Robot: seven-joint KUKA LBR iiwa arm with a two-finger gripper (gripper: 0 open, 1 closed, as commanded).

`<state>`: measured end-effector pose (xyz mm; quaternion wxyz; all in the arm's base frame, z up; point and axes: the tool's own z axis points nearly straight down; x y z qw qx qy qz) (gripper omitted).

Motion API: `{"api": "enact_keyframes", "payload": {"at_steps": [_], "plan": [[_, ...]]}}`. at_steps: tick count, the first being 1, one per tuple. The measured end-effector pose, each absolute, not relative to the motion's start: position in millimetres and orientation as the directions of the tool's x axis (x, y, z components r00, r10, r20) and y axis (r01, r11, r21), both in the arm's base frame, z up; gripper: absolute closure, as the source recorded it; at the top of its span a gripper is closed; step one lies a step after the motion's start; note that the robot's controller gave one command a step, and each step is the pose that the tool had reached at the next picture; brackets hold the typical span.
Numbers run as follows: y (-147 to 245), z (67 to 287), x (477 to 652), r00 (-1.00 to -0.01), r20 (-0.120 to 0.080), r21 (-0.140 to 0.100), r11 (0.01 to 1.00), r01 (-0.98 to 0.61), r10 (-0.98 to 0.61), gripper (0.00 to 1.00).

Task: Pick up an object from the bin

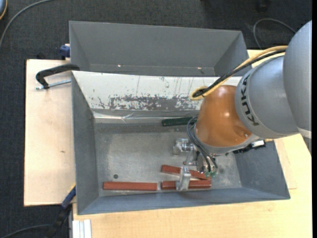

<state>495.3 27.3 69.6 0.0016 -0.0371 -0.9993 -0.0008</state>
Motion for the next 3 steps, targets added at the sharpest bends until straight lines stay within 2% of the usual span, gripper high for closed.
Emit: {"api": "enact_keyframes", "payload": {"at_steps": [1,2,3], "plan": [[48.0,70.9,491.1,-0.991,0.0,0.002,0.991,0.136,0.136,0.0],[47.7,72.2,491.4,-0.991,-0.001,0.002,0.991,0.135,0.135,1.0],[48.7,176.1,494.0,-0.991,-0.012,0.004,0.991,0.134,0.134,1.0]]}}
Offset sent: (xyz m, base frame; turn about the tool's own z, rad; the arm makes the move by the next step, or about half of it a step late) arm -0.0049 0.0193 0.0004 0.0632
